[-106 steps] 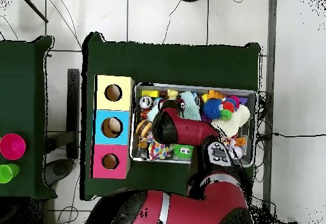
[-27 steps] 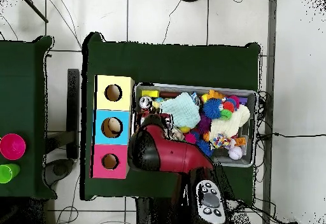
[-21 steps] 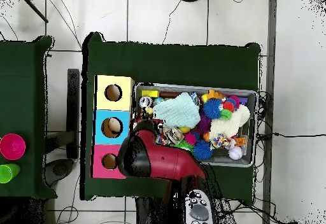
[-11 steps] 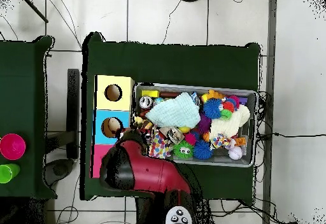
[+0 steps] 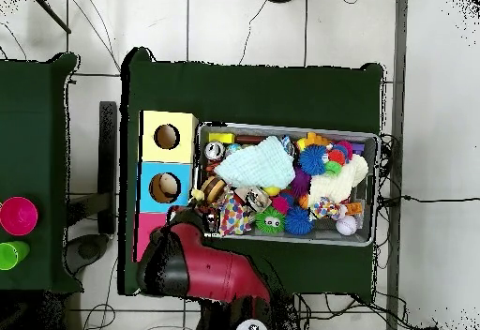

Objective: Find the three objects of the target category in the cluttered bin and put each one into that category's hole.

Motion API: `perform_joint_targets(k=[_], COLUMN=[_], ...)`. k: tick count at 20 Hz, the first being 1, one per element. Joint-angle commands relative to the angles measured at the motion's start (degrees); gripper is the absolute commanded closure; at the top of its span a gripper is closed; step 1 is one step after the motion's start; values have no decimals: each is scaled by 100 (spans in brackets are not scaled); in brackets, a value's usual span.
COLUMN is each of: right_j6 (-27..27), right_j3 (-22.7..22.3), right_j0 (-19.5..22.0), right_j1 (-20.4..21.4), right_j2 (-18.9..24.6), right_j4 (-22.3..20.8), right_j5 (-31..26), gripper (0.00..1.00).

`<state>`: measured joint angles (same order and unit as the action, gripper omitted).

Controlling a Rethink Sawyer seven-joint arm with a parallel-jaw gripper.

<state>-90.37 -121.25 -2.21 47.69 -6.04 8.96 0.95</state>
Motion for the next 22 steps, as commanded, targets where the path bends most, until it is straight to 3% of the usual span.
perform_joint_targets(k=[1,6,13,22], right_j6=[-1702,-1636,-1384,-1537], right_j3=[-621,-688,-294,-252], right_j0=[-4,-19,-519,-920], right_j1=[133,181,724,822], right_j2=[114,108,-472,-761], right_j4=[362,366,526,679], right_j5=[-5,74,-1086,-1348], gripper=[100,100,100,100])
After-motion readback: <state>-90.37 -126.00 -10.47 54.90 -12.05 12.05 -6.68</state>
